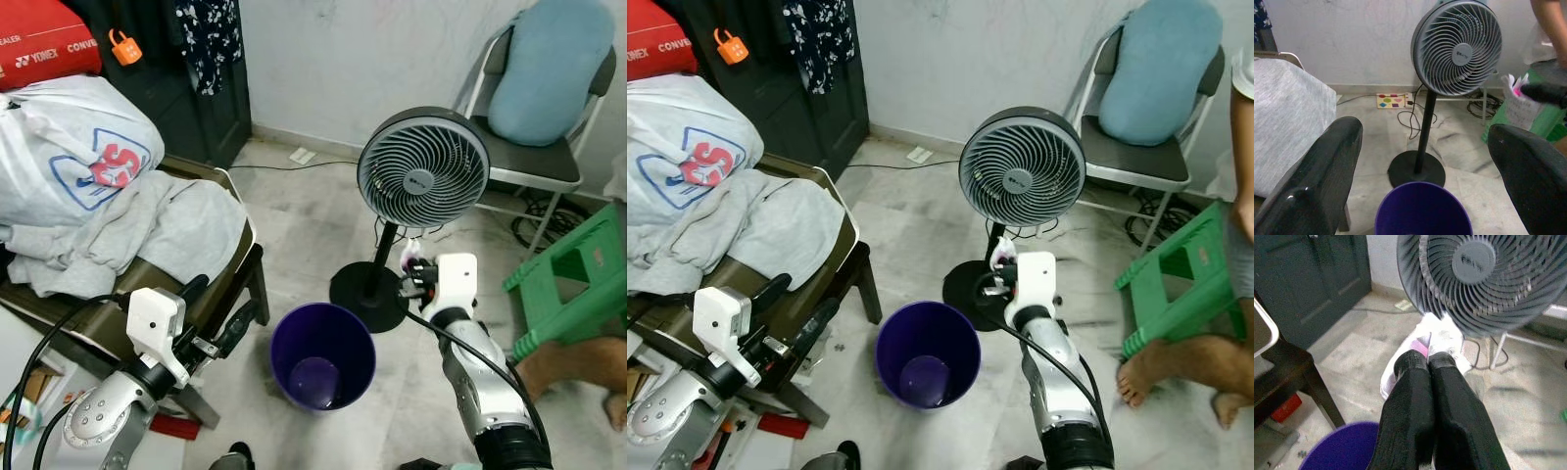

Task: Clean up the room

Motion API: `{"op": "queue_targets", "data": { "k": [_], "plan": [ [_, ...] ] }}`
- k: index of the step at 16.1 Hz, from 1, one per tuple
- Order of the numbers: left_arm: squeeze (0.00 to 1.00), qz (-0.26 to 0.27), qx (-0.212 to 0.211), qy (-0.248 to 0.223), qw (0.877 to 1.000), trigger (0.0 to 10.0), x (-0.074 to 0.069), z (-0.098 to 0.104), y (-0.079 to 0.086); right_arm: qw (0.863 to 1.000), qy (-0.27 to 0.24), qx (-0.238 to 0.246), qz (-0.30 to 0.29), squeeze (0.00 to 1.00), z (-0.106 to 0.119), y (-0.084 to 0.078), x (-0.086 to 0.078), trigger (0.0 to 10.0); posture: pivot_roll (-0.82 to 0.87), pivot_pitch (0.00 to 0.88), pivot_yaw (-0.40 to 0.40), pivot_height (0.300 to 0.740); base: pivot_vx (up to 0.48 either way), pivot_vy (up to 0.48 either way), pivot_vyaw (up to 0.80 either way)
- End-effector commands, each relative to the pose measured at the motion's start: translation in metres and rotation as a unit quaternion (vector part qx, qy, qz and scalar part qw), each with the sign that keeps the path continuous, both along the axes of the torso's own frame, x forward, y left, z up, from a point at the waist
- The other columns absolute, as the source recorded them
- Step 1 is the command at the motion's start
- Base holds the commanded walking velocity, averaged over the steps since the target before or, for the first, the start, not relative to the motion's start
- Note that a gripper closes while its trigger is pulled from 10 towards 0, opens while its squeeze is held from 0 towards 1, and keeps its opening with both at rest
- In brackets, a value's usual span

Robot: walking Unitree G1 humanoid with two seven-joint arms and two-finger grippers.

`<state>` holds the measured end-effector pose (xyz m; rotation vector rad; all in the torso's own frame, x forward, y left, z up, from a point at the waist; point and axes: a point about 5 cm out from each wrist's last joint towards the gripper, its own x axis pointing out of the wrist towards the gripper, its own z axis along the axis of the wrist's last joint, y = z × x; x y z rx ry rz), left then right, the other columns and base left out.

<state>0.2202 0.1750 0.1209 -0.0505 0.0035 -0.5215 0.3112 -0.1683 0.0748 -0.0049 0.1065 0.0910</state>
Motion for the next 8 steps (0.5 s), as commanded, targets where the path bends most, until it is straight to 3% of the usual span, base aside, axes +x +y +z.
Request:
{"op": "queue_targets", "data": {
  "k": [1, 5, 8],
  "plan": [
    [0.00, -0.017, 0.004, 0.002, 1.000, 10.0, -0.004, 0.003, -0.005, 1.000, 0.011, -0.006, -0.010, 0.00, -0.008, -0.006, -0.004, 10.0, 0.04, 0.205, -0.007, 0.740, 0.000, 0.000, 0.00],
    [0.00, -0.037, 0.006, 0.002, 0.999, 10.0, -0.007, 0.008, -0.016, 0.997, 0.066, -0.019, -0.028, 0.00, -0.039, -0.016, -0.013, 10.0, 0.07, 0.252, 0.021, 0.740, 0.000, 0.000, 0.00],
    [0.00, -0.027, 0.012, 0.008, 1.000, 10.0, -0.016, 0.013, -0.016, 0.996, 0.084, -0.017, -0.027, 0.00, -0.051, -0.013, -0.014, 10.0, 0.12, 0.298, 0.052, 0.740, 0.000, 0.000, 0.00]
  ]
}}
